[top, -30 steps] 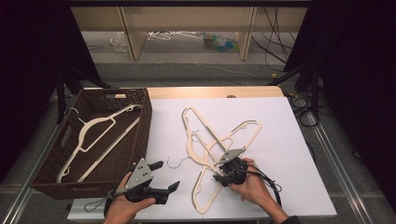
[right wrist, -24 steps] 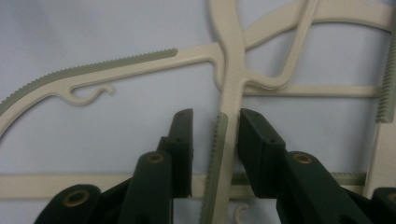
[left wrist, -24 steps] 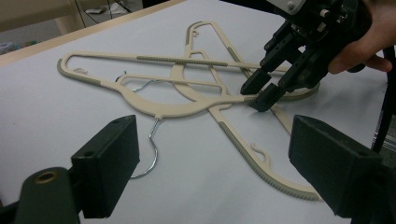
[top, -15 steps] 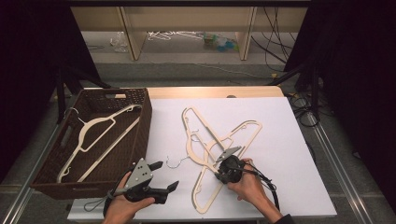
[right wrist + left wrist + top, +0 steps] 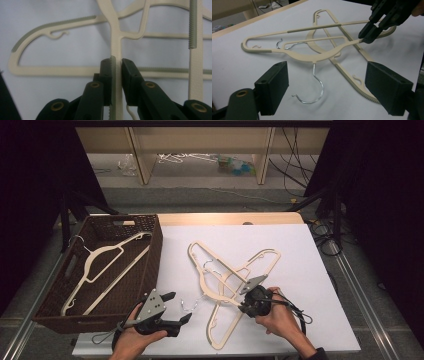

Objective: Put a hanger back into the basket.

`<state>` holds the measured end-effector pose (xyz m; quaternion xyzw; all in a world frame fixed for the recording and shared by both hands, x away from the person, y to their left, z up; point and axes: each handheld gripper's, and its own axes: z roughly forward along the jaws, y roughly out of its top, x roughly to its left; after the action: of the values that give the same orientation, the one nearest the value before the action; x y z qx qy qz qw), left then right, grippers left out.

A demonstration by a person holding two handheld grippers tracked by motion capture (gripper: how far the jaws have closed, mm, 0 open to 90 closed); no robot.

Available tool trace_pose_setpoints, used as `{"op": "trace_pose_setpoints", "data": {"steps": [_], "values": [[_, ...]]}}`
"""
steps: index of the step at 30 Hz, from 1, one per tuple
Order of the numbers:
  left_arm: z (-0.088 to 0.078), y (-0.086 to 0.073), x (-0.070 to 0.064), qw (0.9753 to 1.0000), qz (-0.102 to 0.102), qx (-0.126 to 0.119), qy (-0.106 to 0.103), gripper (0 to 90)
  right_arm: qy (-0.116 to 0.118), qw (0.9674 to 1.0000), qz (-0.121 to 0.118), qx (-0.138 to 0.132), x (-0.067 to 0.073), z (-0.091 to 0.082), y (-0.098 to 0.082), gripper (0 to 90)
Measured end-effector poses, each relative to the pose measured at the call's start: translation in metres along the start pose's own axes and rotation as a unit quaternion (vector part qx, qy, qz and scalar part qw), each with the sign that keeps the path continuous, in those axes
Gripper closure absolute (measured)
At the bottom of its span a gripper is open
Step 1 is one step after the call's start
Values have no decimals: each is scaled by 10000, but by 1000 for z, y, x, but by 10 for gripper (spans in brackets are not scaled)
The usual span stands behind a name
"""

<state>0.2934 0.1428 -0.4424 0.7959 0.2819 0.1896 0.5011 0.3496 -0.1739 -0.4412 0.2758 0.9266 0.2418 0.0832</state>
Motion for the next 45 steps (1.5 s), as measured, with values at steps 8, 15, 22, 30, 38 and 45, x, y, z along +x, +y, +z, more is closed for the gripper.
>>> {"op": "trace_pose_setpoints", "data": {"steps": [8, 15, 22, 30, 38, 45], "values": [[23, 2, 0, 9981, 544, 278, -121, 198, 54, 9997, -247, 68, 4, -38, -23, 799], [48, 6, 2, 9917, 1083, 684, -125, 223, 132, 9993, -342, 79, 12, -58, -38, 799], [75, 6, -3, 9794, 1714, 1049, -197, 233, 134, 9990, -416, 81, 16, -65, -40, 799], [97, 15, -14, 9665, 2291, 1149, -163, 257, 129, 9990, -437, 2, 17, -68, -40, 799], [109, 20, -25, 9462, 3009, 1144, -330, 293, 143, 9987, -492, -7, 17, -70, -40, 799], [111, 25, -29, 9228, 3586, 1185, -769, 505, 148, 9987, -479, -86, 11, -69, -44, 798]]}}
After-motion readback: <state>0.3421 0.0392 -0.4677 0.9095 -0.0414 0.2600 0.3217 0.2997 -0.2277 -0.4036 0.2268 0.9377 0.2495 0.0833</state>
